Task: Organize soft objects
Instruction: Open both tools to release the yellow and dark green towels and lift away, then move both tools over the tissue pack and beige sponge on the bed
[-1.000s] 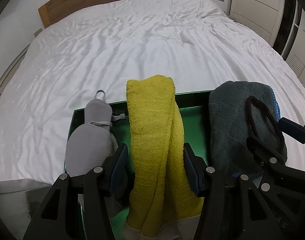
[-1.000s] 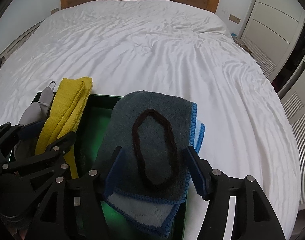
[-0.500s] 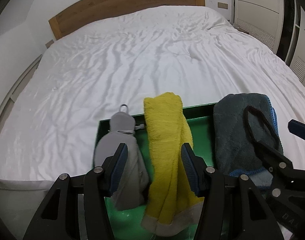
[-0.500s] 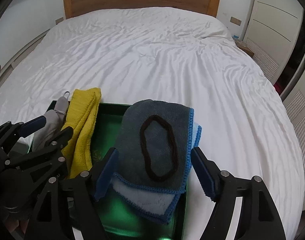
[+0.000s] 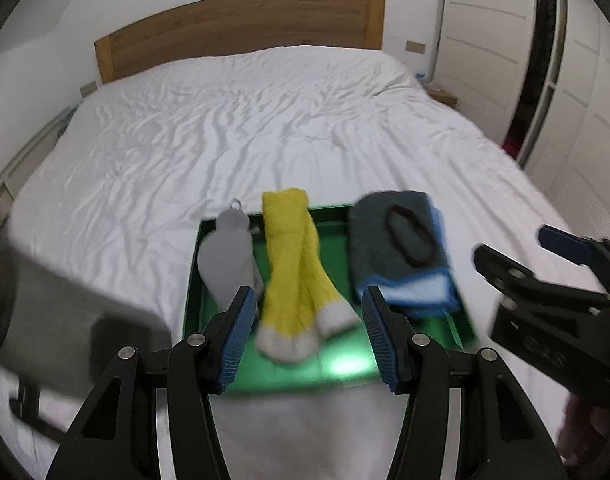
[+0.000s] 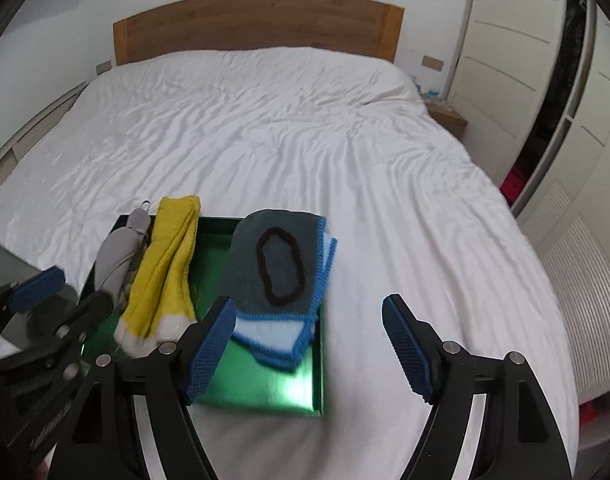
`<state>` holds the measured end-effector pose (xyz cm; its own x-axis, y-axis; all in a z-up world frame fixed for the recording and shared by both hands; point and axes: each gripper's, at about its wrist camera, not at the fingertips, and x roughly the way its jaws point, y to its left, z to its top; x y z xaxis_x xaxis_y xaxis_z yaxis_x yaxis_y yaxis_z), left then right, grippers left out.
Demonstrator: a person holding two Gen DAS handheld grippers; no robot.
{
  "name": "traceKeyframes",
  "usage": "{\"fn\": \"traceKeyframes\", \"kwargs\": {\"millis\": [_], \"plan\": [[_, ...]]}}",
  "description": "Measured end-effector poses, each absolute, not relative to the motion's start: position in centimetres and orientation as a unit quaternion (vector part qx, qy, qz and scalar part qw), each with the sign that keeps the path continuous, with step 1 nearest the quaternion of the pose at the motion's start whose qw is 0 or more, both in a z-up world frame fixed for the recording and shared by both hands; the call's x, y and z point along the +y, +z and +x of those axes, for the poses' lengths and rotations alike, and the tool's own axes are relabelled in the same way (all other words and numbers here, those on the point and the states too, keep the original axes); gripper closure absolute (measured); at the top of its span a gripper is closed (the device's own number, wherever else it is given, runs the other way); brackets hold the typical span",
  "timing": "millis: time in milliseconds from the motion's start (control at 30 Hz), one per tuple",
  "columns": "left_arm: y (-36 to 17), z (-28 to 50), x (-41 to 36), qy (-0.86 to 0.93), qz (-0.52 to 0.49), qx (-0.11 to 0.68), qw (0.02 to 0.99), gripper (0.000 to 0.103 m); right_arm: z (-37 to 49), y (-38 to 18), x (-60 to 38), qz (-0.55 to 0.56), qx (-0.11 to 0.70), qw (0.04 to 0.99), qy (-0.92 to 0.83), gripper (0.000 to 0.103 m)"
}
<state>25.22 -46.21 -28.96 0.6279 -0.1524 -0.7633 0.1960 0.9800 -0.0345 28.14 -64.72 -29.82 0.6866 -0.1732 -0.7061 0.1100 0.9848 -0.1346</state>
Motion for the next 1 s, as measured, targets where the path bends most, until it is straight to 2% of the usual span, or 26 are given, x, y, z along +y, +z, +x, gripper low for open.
{"fn": "traceKeyframes", "kwargs": {"millis": [267,567,800,1000], "plan": [[-25.7,15.9,-41.3,-0.153,0.033,0.421,0.893,0.054,19.8,-27.8,-59.7,-0.059,0.389,0.917,-0.065,0.027],[-24.4,9.8,-27.7,-0.121,0.067,0.405,0.904,0.054,11.5,-25.7,-49.2,-0.057,0.407,0.911,-0.016,0.027],[-26.3,5.3,-14.7,-0.061,0.099,0.459,0.881,0.054,7.0,-26.5,-38.1,-0.034,0.441,0.895,0.060,0.027],[-31.4,2.2,-6.7,-0.025,0.139,0.522,0.841,0.054,4.7,-28.5,-29.8,-0.025,0.472,0.874,0.112,0.028]]}}
